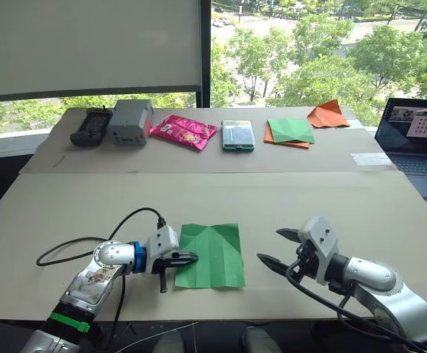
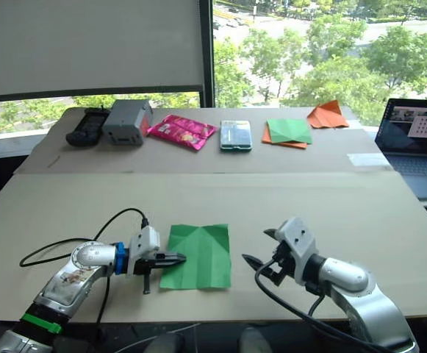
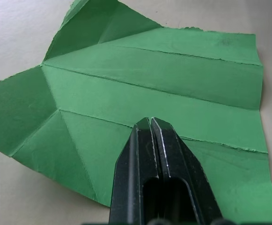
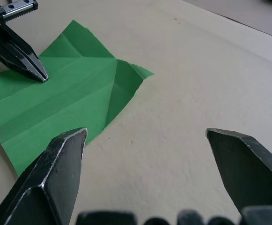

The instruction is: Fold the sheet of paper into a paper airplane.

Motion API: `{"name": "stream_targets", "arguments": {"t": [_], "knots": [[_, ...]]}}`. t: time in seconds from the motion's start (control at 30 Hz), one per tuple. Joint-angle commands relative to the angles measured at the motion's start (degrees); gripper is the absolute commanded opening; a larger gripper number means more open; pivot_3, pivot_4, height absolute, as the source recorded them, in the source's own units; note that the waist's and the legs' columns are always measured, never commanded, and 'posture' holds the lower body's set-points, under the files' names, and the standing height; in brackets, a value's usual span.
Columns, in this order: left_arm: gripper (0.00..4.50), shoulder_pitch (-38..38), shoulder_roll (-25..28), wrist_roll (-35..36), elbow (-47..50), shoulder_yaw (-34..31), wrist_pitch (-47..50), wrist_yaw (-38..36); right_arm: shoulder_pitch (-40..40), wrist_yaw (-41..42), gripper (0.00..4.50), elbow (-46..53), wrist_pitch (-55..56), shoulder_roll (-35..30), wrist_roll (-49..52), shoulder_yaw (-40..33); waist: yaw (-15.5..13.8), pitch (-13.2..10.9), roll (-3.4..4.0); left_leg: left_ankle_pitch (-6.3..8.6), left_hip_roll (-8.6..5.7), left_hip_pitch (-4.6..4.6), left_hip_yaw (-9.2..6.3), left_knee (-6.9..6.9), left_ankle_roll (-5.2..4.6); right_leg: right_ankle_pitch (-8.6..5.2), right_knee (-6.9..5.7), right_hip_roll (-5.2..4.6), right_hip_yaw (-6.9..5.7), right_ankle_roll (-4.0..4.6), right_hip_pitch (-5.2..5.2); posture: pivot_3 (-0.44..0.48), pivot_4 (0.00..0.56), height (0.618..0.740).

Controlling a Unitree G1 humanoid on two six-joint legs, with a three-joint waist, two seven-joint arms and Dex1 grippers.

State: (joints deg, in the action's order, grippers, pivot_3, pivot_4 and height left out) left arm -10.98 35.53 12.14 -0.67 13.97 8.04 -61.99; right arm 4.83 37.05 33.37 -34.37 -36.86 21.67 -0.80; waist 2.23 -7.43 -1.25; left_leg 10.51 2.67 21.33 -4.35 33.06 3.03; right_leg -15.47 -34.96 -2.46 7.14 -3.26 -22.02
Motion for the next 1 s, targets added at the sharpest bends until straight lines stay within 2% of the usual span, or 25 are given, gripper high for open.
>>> {"name": "stream_targets", "arguments": {"t": [0.03,0.27,0.3,0.4,0.53,0.67,0.7,0.87,1.0], "knots": [[0.04,0.7,0.4,-3.6,-2.2,2.4,-0.8,-0.1,-0.2,0.1,4.5,2.6,-1.1,-0.6,1.4,-1.1,0.0,0.1,0.0,0.0,0.0,-0.02,0.0,0.0,0.0,-0.01,0.0,0.0,0.0,0.0,0.01,0.0,0.15,0.74],[0.04,1.3,0.6,-5.1,-3.0,3.6,-2.0,-0.5,2.7,3.6,4.5,7.4,-4.8,-2.7,5.4,1.1,0.0,0.4,0.15,0.0,0.0,0.0,0.0,0.0,0.0,-0.05,-0.03,0.0,0.0,-0.01,0.01,0.0,0.15,0.74],[0.0,1.4,0.6,-5.1,-2.9,3.5,-2.1,-0.5,2.9,3.4,3.98,7.8,-5.0,-2.6,5.4,1.9,0.0,0.4,0.12,0.0,0.0,0.0,0.0,0.0,0.0,-0.05,-0.03,0.0,0.0,-0.01,0.01,0.0,0.15,0.74],[0.0,1.5,0.6,-5.0,-2.8,3.4,-2.1,-0.8,3.1,2.0,3.05,9.0,-6.0,-1.2,5.6,4.7,0.1,0.5,0.09,0.0,0.01,-0.02,0.0,0.01,0.0,-0.06,-0.04,0.0,0.0,-0.01,-0.01,0.0,0.15,0.74],[0.0,1.8,0.8,-5.1,-2.5,3.7,-2.1,-1.3,4.5,0.4,1.59,9.3,-5.5,-0.8,3.1,8.4,0.1,0.5,0.05,0.01,0.01,-0.02,0.0,0.0,0.01,-0.08,-0.04,0.0,-0.01,0.02,-0.05,0.0,0.15,0.74],[0.0,1.6,0.9,-5.2,-2.4,3.9,-2.0,-1.6,3.8,-1.5,0.22,7.3,-4.4,-0.2,1.5,8.3,0.1,0.6,-0.02,0.01,0.01,0.0,0.0,0.0,0.01,-0.1,-0.03,0.0,-0.01,0.0,-0.05,0.0,0.15,0.74],[0.0,1.6,0.9,-5.3,-2.5,3.9,-2.0,-1.6,3.3,-1.9,0.03,6.2,-3.9,-0.1,0.7,8.2,0.1,0.7,-0.05,0.01,0.01,-0.01,0.0,0.0,0.01,-0.1,-0.04,0.0,-0.01,0.0,-0.05,0.0,0.15,0.74],[0.0,1.0,0.8,-5.3,-3.0,3.9,-1.8,-1.7,-2.5,-2.0,0.03,-0.2,-1.6,0.7,-1.7,8.3,0.2,0.7,-0.06,0.01,0.01,-0.02,0.0,0.0,0.01,-0.1,-0.04,0.0,-0.01,0.0,-0.06,0.0,0.15,0.74],[0.0,0.6,0.8,-5.8,-3.5,4.1,-2.1,-1.8,-3.4,0.0,0.03,-0.4,-1.7,-0.3,-0.9,8.0,-0.1,0.7,0.04,0.01,0.01,-0.01,0.0,-0.01,0.0,-0.11,-0.04,0.0,-0.02,0.0,-0.05,0.0,0.15,0.74]]}}
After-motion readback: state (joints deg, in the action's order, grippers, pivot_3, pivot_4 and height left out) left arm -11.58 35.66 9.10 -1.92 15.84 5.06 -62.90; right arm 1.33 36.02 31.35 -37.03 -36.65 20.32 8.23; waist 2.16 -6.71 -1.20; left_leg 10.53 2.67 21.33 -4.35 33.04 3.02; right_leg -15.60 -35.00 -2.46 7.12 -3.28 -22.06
